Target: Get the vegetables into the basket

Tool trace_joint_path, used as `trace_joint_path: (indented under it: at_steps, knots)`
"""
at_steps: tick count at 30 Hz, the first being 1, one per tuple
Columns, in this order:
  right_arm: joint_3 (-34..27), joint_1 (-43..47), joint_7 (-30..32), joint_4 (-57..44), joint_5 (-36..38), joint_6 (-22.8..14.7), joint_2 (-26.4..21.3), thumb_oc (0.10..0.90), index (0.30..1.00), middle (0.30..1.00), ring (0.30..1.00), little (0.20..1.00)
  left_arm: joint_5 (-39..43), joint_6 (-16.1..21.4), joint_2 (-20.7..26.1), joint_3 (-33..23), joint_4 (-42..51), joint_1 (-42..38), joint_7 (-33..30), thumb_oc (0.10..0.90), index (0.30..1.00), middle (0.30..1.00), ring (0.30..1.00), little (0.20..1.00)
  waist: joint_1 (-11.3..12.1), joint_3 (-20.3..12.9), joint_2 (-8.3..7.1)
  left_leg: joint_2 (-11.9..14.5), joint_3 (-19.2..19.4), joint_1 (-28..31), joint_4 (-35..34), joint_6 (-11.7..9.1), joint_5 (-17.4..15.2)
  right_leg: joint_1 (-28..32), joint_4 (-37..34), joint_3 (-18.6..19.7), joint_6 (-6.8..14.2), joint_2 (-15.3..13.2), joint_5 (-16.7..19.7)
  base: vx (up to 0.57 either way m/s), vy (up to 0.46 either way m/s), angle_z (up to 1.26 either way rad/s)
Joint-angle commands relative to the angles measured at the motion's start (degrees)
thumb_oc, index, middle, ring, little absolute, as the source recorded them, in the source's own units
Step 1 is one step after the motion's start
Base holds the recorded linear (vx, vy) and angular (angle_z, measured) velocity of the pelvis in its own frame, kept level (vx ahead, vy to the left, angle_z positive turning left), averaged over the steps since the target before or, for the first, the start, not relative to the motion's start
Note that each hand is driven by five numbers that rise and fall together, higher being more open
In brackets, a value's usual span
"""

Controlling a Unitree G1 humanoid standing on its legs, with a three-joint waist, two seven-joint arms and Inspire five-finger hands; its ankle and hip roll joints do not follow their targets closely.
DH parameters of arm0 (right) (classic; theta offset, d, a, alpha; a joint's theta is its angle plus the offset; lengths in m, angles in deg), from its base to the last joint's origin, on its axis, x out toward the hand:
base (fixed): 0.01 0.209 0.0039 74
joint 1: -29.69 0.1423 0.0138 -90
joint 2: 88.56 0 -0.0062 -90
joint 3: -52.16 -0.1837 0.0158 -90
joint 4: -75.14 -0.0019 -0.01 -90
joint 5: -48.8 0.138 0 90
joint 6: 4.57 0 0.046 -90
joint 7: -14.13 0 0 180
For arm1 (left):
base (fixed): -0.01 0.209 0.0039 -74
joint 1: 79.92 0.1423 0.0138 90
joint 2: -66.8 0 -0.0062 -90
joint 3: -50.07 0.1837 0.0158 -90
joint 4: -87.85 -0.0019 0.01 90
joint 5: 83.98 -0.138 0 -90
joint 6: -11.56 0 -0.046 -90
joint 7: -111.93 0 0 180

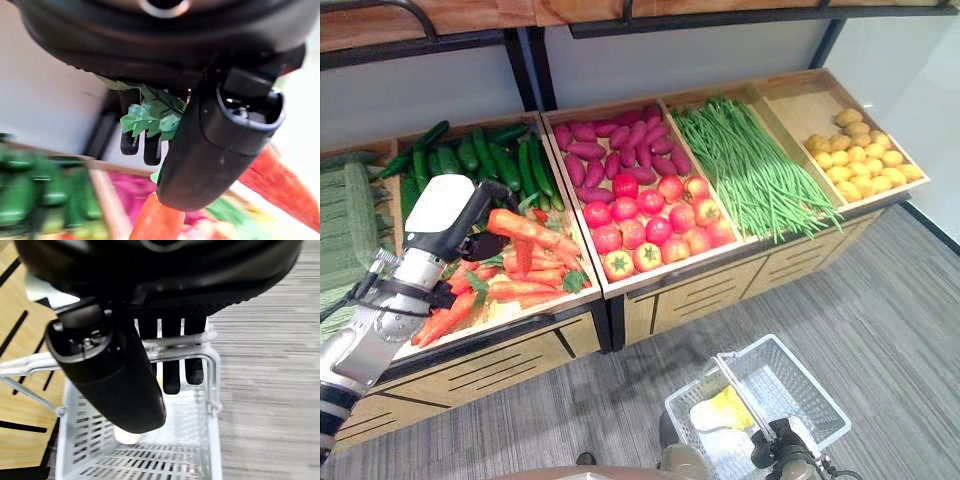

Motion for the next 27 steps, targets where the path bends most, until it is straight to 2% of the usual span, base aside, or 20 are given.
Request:
trace_joint_path:
  at_steps: [1,2,4,5,7,13,16,22,27]
  knots:
    - [-0.4,-1.0,1.8,2.5,0.2,0.0,-1.7,0.400,0.300,0.300,0.300,0.300,3.5,3.3,4.4,-4.9,4.7,-1.5,-1.2,0.400,0.300,0.300,0.300,0.300,2.5,-2.6,0.77,5.3,-4.4,-2.2,4.2,-3.9,-3.8,2.0,10.7,-8.9,0.8,-8.2,-7.1,-0.24,0.138,-1.21]
    - [-0.7,-1.4,1.9,2.3,0.2,-0.1,-1.9,0.400,0.300,0.300,0.300,0.300,3.7,3.3,4.4,-4.9,5.4,-1.2,-0.6,0.400,0.300,0.300,0.300,0.300,2.7,-2.4,1.59,5.6,-3.6,-2.8,4.6,-3.6,-3.4,3.0,15.5,-11.4,-0.3,-7.6,-9.9,-0.22,0.155,-0.69]
    - [-1.0,-1.6,2.1,2.7,0.2,-0.3,-2.2,0.400,0.300,0.300,0.300,0.300,3.7,3.3,4.4,-4.8,6.0,-1.1,0.0,0.400,0.300,0.300,0.300,0.300,2.9,-2.6,2.19,5.8,-2.5,-3.1,4.4,-3.4,-3.1,3.1,19.3,-13.2,-1.0,-7.3,-12.2,-0.10,0.091,-0.48]
    - [-1.1,-1.4,2.2,3.2,0.2,-0.2,-2.5,0.400,0.300,0.300,0.300,0.300,3.7,3.3,4.4,-4.9,6.8,-0.8,0.6,0.400,0.300,0.300,0.300,0.300,3.3,-2.8,2.44,5.8,-1.6,-3.2,4.0,-3.4,-2.8,3.7,20.1,-14.3,-1.4,-7.1,-13.4,-0.05,0.005,-0.53]
    - [-1.2,-1.7,2.4,2.8,-0.4,0.2,-2.7,0.400,0.300,0.300,0.300,0.300,3.5,3.3,4.2,-5.2,6.6,0.5,0.9,0.400,0.300,0.300,0.300,0.300,3.4,-3.1,2.43,5.6,1.3,-2.3,3.4,-3.9,-2.7,4.9,15.7,-16.6,-1.1,-7.6,-13.2,0.00,-0.085,-0.50]
    - [-1.4,-2.7,2.2,2.7,-1.0,0.6,-3.3,0.400,0.300,0.300,0.300,0.300,4.0,3.5,2.7,-5.0,6.5,1.5,1.6,0.400,0.300,0.300,0.300,0.300,2.1,-3.3,3.34,7.0,2.7,-1.9,3.1,-5.4,-1.5,6.6,10.6,-16.7,-1.7,-5.1,-15.5,0.01,-0.134,-0.47]
    - [-1.9,-3.3,2.6,2.4,-0.9,0.7,-4.4,0.400,0.300,0.300,0.300,0.300,5.1,3.7,0.9,-3.7,6.3,1.1,2.0,0.400,0.300,0.300,0.300,0.300,1.0,-3.3,4.57,9.1,3.2,-1.6,1.9,-7.0,0.6,6.9,8.5,-16.1,-2.6,-2.8,-16.4,-0.01,-0.239,-0.18]
    - [-2.2,-3.2,3.2,2.1,-0.5,0.7,-6.4,0.400,0.300,0.300,0.300,0.300,6.6,4.0,-0.9,-1.7,5.6,-0.2,1.7,0.400,0.300,0.300,0.300,0.300,0.2,-3.1,6.28,11.2,3.3,-1.6,0.8,-8.8,3.3,6.8,8.0,-15.5,-4.1,-0.3,-17.4,-0.03,-0.180,-0.18]
    - [-2.2,-2.5,4.0,0.1,0.1,-0.1,-8.4,0.400,0.300,0.300,0.300,0.300,7.8,4.0,-3.6,0.6,3.8,-1.9,1.4,0.400,0.300,0.300,0.300,0.300,-0.6,-1.8,7.37,13.5,1.8,-3.5,6.0,-10.7,3.6,7.8,7.3,-15.1,-5.9,1.7,-18.2,-0.03,-0.165,-0.02]
